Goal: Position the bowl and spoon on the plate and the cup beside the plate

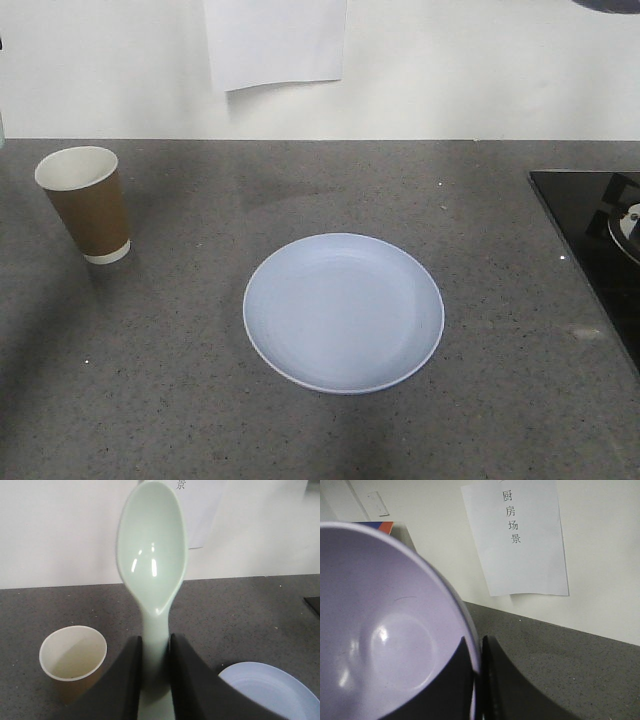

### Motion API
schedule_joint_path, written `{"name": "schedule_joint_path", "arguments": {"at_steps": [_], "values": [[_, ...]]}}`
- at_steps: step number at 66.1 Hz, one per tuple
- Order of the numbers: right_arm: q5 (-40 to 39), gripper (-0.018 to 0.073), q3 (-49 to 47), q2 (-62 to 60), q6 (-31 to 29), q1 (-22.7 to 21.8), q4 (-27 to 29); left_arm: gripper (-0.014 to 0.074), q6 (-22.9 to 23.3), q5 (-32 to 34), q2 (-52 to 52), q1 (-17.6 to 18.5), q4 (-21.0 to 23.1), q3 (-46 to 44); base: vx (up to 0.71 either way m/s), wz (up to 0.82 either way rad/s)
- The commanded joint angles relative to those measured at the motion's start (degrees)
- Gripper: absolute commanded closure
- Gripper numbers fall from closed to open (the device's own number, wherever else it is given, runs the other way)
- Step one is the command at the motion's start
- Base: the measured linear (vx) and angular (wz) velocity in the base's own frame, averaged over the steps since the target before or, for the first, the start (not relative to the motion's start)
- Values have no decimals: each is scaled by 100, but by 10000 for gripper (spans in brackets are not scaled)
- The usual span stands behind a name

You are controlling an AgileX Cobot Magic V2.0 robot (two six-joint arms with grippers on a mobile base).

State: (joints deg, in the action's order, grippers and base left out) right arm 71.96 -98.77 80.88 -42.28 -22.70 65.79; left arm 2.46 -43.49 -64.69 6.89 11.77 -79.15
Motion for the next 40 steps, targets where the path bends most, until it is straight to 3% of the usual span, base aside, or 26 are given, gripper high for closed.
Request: {"name": "schedule_joint_path", "arguments": {"at_steps": [1,40], "values": [[121,565,-149,-163,-57,-19,396,602,-22,376,97,0,101,-154,2,0],[121,565,-149,-163,-57,-19,396,602,-22,376,97,0,101,-154,2,0]]}}
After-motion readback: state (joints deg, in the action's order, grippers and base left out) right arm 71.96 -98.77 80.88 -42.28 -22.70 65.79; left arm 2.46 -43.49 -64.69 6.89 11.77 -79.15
